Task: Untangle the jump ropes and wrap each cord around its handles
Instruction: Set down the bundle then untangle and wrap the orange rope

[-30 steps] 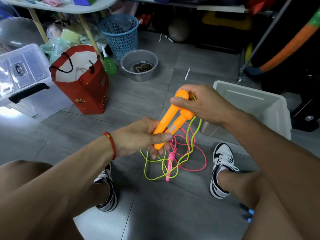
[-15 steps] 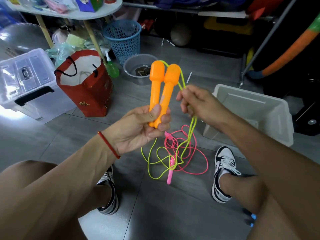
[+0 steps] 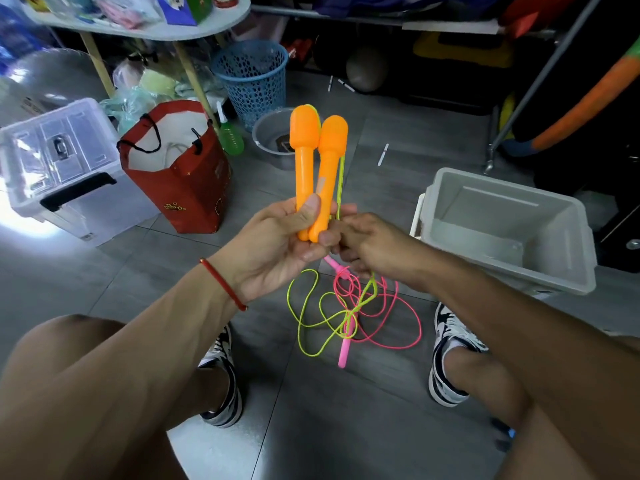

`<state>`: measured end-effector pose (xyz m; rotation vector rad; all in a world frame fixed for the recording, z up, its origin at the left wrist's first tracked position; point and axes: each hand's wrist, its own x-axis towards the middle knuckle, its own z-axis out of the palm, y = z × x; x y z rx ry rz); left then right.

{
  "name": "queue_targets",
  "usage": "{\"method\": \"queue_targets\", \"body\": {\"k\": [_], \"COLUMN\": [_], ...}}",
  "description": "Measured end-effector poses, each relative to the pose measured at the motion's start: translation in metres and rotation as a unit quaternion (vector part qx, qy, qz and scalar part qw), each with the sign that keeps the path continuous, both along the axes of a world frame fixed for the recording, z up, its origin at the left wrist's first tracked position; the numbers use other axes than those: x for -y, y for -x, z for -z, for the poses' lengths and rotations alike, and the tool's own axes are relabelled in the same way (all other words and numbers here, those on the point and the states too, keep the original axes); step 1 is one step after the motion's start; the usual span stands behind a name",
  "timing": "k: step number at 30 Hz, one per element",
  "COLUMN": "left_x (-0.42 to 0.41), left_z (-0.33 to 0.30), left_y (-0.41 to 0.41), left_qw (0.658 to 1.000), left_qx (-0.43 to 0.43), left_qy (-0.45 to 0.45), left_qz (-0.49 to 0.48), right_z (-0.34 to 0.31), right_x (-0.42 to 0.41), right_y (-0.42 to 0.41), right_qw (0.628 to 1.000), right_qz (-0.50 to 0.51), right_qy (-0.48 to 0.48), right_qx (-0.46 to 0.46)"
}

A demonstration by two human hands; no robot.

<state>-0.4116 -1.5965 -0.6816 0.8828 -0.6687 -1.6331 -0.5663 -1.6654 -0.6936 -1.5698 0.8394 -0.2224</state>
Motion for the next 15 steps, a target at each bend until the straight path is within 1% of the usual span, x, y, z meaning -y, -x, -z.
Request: {"method": "queue_targets", "body": {"k": [2, 3, 4, 5, 7, 8, 10, 12, 15], "left_x": [0.0, 0.001, 0.001, 0.001, 0.001, 0.0, -0.002, -0.002, -0.004], "left_z": [-0.001, -0.002, -0.003, -0.004, -0.008, -0.009, -0.009, -0.008, -0.006], "left_y": [-0.003, -0.006, -0.01, -0.013, -0.017, -0.02, -0.03, -0.044, -0.053], "left_qw": [1.0, 1.0, 1.0, 0.999, 0.999, 0.998, 0.995, 0.988, 0.967], "left_qx": [-0.02, -0.025, -0.026, -0.021, 0.005, 0.022, 0.057, 0.117, 0.197], "left_qy": [0.002, 0.006, 0.011, 0.012, 0.006, 0.001, -0.007, -0.014, -0.03], "left_qz": [0.007, 0.008, 0.013, 0.023, 0.046, 0.059, 0.082, 0.1, 0.158], "right_z": [-0.005, -0.007, -0.011, -0.013, -0.018, -0.02, -0.022, -0.025, -0.031], "right_x": [0.002, 0.005, 0.008, 0.011, 0.019, 0.023, 0.03, 0.037, 0.048], "right_y": [0.006, 0.009, 0.013, 0.017, 0.024, 0.027, 0.037, 0.05, 0.065], "right_qw": [0.998, 0.997, 0.997, 0.998, 0.99, 0.978, 0.941, 0.913, 0.869], "right_qz": [-0.024, -0.037, -0.051, -0.063, -0.087, -0.099, -0.114, -0.117, -0.121], "right_qy": [-0.054, -0.06, -0.047, -0.014, 0.104, 0.173, 0.296, 0.358, 0.446], "right_qx": [0.024, 0.031, 0.03, 0.018, -0.027, -0.056, -0.118, -0.154, -0.174]}}
